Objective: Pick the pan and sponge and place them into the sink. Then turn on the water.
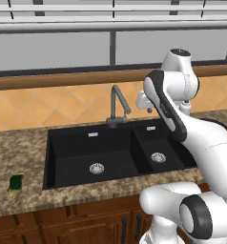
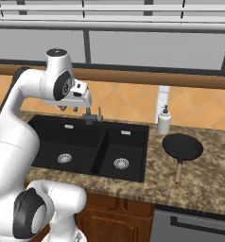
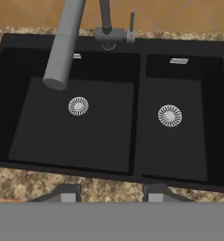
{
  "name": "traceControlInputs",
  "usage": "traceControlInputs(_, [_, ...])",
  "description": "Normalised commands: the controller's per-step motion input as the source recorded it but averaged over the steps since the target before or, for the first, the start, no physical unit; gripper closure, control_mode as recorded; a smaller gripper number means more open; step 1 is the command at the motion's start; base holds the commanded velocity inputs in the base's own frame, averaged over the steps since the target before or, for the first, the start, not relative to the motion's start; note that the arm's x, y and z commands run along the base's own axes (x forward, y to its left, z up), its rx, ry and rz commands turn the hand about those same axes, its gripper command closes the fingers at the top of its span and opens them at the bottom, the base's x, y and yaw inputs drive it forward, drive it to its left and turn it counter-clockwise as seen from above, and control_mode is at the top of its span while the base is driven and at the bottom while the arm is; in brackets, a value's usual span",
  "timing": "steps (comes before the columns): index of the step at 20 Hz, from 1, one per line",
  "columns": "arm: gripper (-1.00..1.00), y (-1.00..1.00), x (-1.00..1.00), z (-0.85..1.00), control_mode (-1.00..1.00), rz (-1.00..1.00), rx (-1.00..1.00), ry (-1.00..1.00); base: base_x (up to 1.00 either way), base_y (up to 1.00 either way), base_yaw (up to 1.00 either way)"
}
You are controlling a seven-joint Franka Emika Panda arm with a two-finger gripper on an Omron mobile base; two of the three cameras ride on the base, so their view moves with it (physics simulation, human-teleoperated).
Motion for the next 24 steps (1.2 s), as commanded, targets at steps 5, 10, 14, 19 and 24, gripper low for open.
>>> traceControlInputs(5, [-1.0, 0.03, -0.21, 0.0, -1.0, 0.0, 0.0, -0.07, 0.0, 0.0, 0.0])
traceControlInputs(10, [-1.0, 0.0, -0.62, 0.0, -1.0, -0.01, 0.0, -0.03, 0.0, 0.0, 0.0])
traceControlInputs(14, [-1.0, -0.07, -0.61, 0.03, -1.0, -0.03, 0.0, 0.0, 0.0, 0.0, 0.0])
traceControlInputs(19, [-1.0, -0.29, -0.17, 0.16, -1.0, -0.05, 0.0, 0.06, 0.0, 0.0, 0.0])
traceControlInputs(24, [-1.0, -0.67, -0.03, 0.0, -1.0, -0.05, 0.0, 0.19, 0.0, 0.0, 0.0])
